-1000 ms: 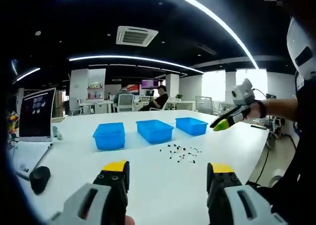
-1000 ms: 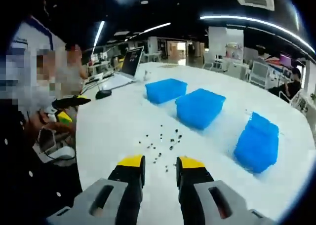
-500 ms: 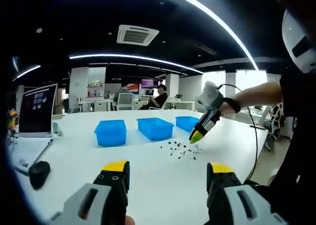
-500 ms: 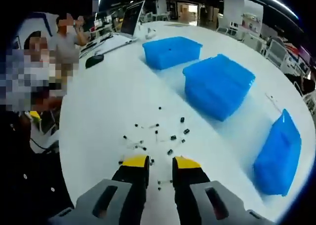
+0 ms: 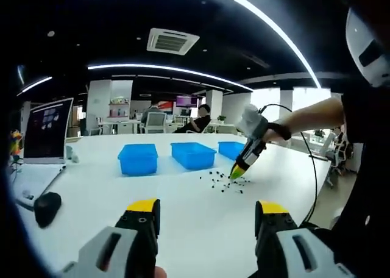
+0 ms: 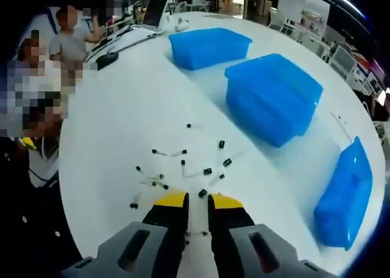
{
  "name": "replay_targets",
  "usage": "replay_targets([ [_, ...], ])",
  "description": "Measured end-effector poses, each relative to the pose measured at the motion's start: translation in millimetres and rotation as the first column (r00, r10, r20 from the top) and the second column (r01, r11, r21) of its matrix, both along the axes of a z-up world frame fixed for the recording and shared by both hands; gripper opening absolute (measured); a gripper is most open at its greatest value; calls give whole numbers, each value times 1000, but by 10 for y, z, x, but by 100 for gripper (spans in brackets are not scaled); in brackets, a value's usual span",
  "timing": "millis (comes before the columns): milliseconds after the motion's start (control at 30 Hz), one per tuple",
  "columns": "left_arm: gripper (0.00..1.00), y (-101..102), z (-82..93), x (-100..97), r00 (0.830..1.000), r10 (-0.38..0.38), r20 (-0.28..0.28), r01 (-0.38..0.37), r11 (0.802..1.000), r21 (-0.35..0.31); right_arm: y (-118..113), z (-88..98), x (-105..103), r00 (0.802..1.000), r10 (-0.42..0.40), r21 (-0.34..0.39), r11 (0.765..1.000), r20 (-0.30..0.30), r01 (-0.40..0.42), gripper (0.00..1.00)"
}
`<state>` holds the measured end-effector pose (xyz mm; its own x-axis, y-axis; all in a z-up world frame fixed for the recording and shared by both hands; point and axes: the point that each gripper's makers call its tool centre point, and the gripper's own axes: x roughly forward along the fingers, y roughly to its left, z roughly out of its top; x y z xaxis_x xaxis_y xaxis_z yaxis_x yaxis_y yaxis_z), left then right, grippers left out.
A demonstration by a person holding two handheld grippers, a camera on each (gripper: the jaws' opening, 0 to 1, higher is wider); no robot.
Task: Pick up the resistors one by one and place each resistor into its matching bin, sorting the parts by color and model until every resistor is separated into the correct bin for its type
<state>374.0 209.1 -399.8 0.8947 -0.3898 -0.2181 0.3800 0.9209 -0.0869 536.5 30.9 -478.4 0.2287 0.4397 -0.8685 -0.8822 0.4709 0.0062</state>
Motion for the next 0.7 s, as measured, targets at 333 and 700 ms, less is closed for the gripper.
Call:
replay_targets([
  [333, 64, -52, -31, -22, 1000, -8, -9, 8, 1000, 4, 43, -24, 59, 996, 50, -62, 997, 75, -45, 7],
  [700, 64, -94, 42, -41, 1000, -13, 1, 13, 1000, 14, 34, 72, -5, 984, 108, -22, 994, 143, -106, 7],
])
